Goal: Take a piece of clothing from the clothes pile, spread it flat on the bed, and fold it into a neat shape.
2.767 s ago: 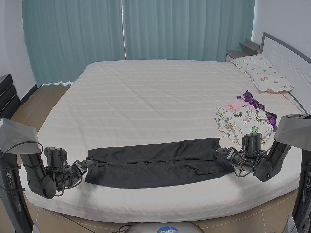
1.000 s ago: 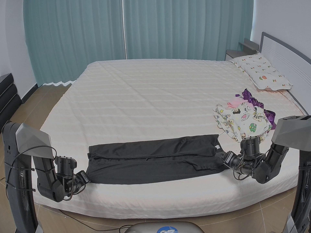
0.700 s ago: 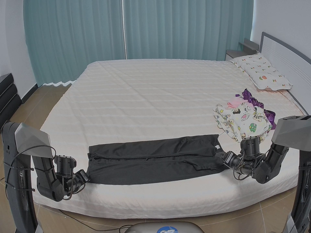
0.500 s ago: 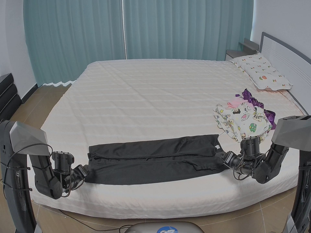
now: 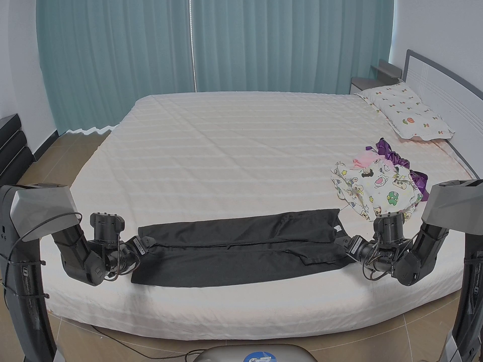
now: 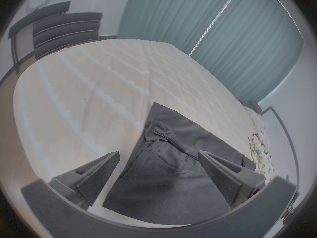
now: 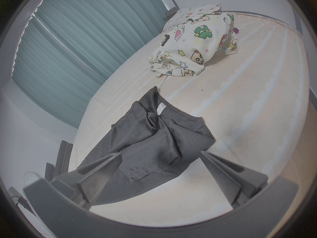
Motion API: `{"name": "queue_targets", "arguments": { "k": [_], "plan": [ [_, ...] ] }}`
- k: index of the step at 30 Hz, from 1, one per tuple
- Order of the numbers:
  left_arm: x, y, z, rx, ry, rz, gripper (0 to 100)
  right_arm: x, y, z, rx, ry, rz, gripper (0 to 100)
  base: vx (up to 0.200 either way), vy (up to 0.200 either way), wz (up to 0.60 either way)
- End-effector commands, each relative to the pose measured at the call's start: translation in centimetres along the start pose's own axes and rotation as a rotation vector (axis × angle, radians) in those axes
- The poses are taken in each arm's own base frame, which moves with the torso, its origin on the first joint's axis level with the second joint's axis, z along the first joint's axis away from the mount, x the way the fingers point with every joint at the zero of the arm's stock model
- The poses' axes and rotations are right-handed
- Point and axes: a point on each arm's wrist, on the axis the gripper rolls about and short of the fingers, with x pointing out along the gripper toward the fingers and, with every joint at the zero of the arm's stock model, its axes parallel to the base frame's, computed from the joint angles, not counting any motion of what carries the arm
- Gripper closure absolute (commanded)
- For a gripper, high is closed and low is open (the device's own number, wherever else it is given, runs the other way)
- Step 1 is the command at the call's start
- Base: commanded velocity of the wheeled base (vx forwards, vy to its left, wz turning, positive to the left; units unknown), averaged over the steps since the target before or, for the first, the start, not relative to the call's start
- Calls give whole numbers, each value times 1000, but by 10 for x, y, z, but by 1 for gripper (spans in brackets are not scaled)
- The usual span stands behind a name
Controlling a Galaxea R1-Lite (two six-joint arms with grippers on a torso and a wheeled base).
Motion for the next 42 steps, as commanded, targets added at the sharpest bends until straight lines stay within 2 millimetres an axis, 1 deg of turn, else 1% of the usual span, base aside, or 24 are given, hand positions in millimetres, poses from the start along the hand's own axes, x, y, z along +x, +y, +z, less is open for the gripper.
{"name": "queue_targets", "arguments": {
  "k": [1, 4, 5, 12, 17, 23, 35, 40, 41, 42],
  "plan": [
    [23, 1, -12, 43, 7, 6, 0, 0, 0, -1, -2, 2, 0, 0, 0, 0, 0],
    [27, 1, -11, 44, -8, 16, 0, 0, 0, -1, -2, 2, -2, 0, 0, 0, 0],
    [27, 1, -11, 44, -10, 22, 100, 0, 0, -1, -2, 2, -2, 0, 0, 0, 0],
    [28, 8, -5, 33, -68, 96, 100, 0, 0, -1, -3, 1, -1, 0, 0, 0, 0],
    [28, 14, -2, 18, -78, 118, 100, 2, 0, 1, 0, -2, 2, 0, 0, 0, 0],
    [27, 18, -2, 6, -75, 129, 100, 7, -3, -3, -2, 30, 13, 0, 0, 0, 0],
    [22, 15, 2, -31, -88, 114, 100, 7, -3, -4, -5, 33, 12, 0, 0, 0, 0],
    [17, 13, 12, -43, -111, 96, 100, 7, -3, -4, -5, 33, 12, 0, 0, 0, 0],
    [14, 12, 18, -50, -128, 86, 0, 7, -3, -3, -4, 32, 11, 0, 0, 0, 0],
    [13, 12, 20, -57, -132, 80, 0, 7, -3, -3, -4, 32, 11, 0, 0, 0, 0]
  ]
}}
